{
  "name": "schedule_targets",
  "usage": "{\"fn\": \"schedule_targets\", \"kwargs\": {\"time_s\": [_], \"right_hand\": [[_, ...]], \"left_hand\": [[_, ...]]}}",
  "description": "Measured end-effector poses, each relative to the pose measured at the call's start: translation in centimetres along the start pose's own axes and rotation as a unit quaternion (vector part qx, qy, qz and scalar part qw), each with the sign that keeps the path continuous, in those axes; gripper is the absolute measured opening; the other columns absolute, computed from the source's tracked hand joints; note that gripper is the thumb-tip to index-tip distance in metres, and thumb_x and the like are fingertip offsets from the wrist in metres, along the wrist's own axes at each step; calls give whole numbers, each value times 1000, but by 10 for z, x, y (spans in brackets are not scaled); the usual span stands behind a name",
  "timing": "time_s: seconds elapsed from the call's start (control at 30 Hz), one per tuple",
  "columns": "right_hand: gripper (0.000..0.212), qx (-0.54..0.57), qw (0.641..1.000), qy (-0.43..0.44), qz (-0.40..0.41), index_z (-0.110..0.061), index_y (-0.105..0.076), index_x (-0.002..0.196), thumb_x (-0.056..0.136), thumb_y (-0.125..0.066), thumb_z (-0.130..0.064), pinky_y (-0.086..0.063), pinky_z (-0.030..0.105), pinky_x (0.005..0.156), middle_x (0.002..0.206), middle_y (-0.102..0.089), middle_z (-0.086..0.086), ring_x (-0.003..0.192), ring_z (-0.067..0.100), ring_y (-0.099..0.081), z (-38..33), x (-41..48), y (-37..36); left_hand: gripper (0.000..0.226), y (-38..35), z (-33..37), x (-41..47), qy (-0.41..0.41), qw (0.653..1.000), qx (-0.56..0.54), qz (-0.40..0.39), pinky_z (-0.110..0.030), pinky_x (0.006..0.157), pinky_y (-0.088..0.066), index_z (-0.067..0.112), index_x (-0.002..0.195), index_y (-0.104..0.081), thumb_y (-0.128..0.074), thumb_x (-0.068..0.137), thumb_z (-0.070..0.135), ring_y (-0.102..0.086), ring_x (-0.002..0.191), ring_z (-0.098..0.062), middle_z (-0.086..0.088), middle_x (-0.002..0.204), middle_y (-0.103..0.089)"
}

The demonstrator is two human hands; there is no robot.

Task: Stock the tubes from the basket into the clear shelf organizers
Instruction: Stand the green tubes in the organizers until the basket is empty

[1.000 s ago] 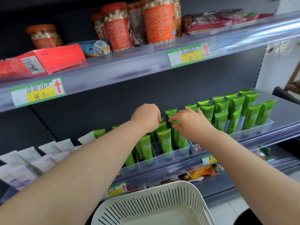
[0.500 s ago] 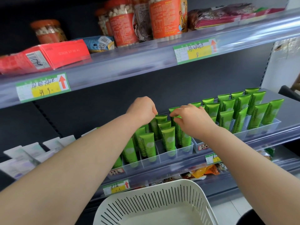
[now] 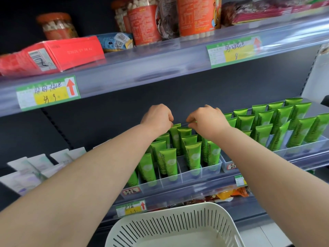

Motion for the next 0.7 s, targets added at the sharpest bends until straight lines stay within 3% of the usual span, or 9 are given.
{"fn": "schedule_targets", "kwargs": {"time_s": [0.13,0.47,0.7], "right_hand": [[16,0,1000,7,-19,-36,-70,100,90,-61,-28,-34,37,85,105,-69,-7,120,25,-45,-2,8,-5],[31,-39,999,33,-15,-41,-67,96,87,-57,-13,-25,33,76,91,-67,-14,107,12,-44,1,7,-10],[33,-25,999,28,-37,-40,-65,101,87,-56,-10,-28,35,80,95,-67,-14,111,14,-42,2,6,-10]], "left_hand": [[17,-4,-2,6,2,1000,4,-5,-29,80,-50,24,99,-75,-73,82,19,-63,100,-21,2,107,-70],[18,-10,0,10,3,1000,0,-11,-28,79,-50,26,95,-76,-72,81,15,-63,99,-19,5,105,-69],[18,-10,4,10,-6,1000,14,-17,-27,76,-49,25,93,-76,-72,81,13,-63,97,-20,4,103,-70]]}}
Point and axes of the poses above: each hand's wrist, its own x-axis towards the middle knuckle, its own y-axis out of the back of the hand, z = x × y, the point moved 3 cm from there along x, towards the middle knuckle
